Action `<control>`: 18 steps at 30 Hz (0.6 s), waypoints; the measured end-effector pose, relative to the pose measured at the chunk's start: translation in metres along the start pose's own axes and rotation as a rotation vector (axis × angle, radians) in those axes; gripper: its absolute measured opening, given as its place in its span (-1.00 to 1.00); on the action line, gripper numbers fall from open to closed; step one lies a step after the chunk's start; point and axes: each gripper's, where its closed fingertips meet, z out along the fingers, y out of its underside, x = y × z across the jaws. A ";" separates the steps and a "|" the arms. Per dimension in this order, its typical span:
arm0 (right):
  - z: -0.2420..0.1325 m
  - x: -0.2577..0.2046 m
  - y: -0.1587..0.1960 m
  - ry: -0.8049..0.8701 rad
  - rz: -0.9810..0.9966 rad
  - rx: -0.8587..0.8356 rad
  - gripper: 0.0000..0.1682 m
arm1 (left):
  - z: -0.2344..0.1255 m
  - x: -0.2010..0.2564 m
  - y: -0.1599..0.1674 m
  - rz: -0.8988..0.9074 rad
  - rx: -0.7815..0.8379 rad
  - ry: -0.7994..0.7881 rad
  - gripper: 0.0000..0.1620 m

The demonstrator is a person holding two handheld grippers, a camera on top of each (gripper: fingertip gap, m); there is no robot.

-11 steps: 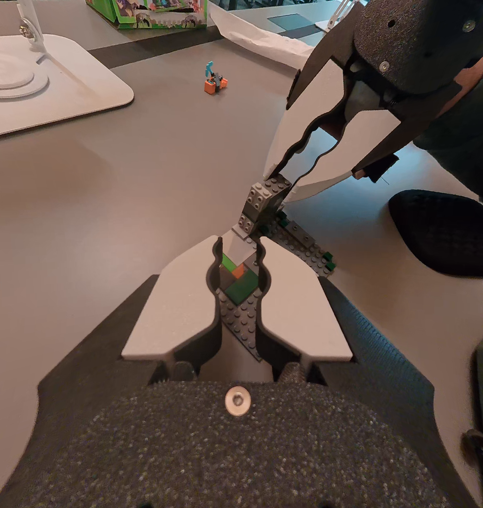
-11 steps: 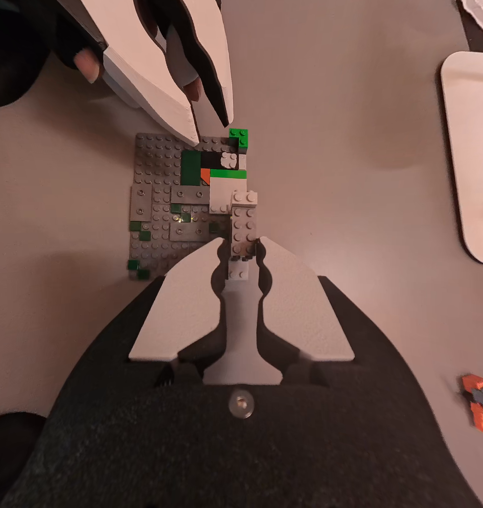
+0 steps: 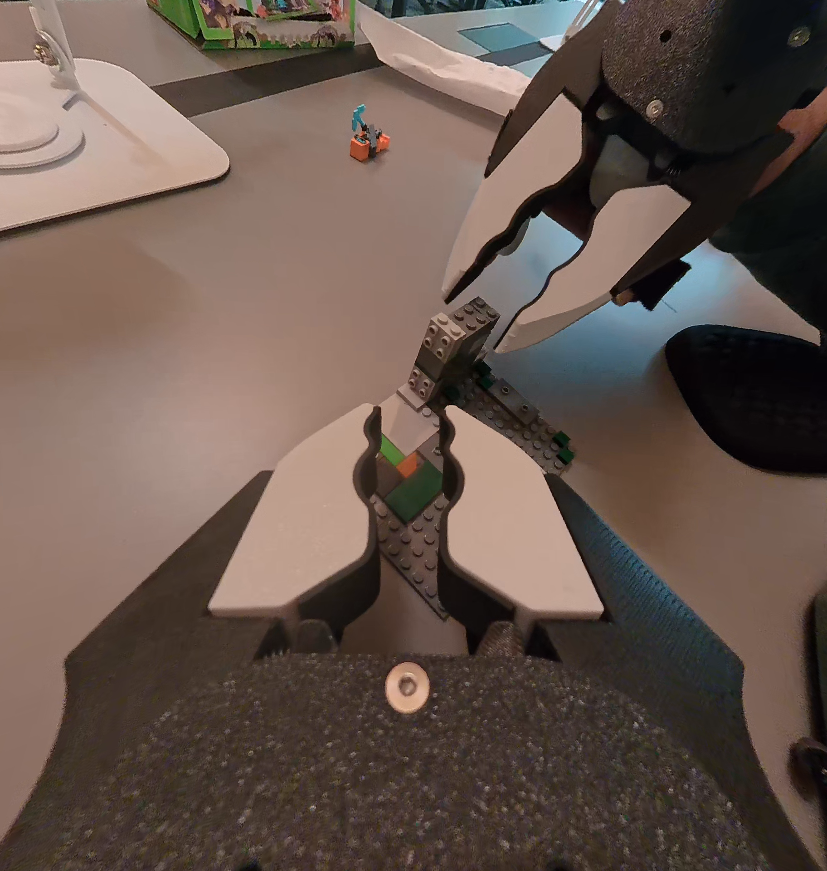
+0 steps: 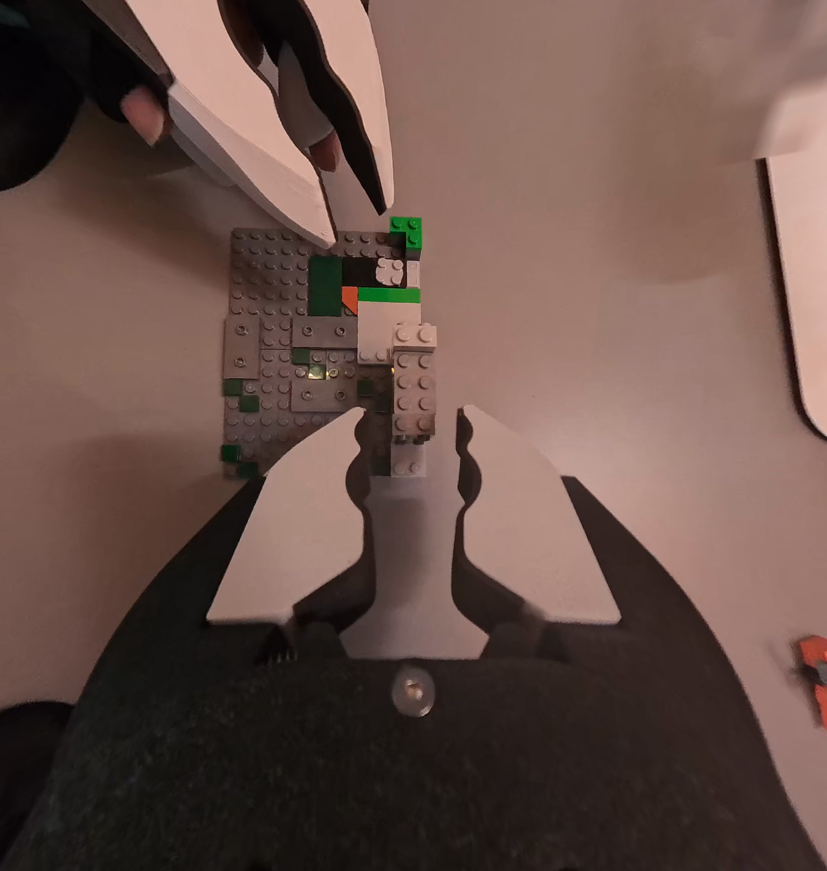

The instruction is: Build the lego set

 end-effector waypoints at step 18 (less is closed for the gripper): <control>0.022 -0.003 0.004 -0.031 0.003 -0.019 -0.79 | 0.000 0.000 0.003 0.015 -0.022 -0.008 -0.71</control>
